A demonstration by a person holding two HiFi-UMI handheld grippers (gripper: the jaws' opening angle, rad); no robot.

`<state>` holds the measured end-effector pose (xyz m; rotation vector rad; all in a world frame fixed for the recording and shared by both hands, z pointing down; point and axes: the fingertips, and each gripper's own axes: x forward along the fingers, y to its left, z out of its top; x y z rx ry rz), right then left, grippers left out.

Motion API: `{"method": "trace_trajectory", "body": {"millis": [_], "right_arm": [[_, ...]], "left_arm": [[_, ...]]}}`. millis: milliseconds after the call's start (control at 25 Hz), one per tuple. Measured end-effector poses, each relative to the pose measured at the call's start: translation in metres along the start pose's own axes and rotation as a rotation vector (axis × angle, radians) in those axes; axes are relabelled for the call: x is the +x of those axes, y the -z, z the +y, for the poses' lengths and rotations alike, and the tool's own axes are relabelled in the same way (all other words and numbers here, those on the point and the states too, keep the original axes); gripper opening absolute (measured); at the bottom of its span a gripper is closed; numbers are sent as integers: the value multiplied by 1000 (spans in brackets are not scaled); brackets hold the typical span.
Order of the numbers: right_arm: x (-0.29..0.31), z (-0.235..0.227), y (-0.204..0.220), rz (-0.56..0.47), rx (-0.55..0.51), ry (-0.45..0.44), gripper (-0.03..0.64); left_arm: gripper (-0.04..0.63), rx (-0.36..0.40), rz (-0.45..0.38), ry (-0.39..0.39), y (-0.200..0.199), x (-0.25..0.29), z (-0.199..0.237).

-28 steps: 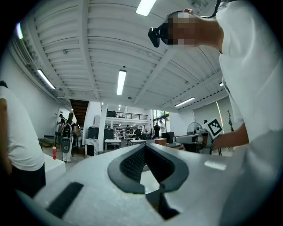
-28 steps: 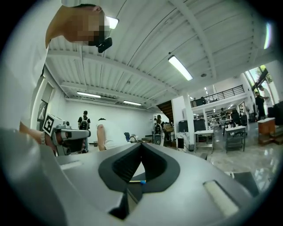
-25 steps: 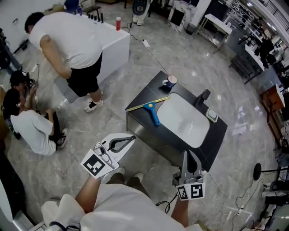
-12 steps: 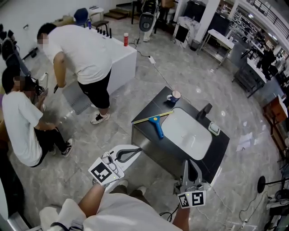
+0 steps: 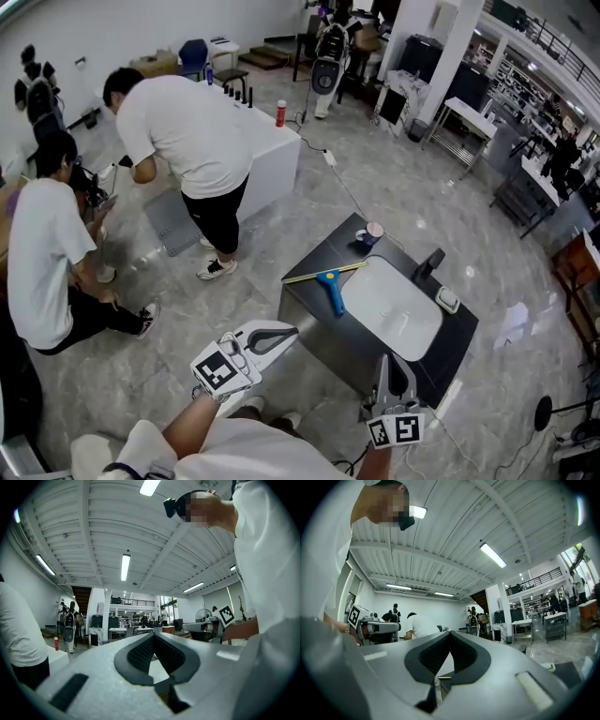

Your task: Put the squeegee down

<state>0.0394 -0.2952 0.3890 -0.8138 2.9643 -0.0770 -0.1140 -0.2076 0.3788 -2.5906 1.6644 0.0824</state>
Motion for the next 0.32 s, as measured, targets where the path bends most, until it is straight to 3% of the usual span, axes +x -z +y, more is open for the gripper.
{"method": "trace_trajectory", "body": {"millis": [120, 320], "right_arm": [[5, 1, -4, 1, -3, -42, -2], [3, -4, -19, 18, -23, -108, -2]], "left_arm": [[-2, -13, -18, -43, -7, -4, -1], [-2, -36, 50, -116, -6, -1, -14]]}}
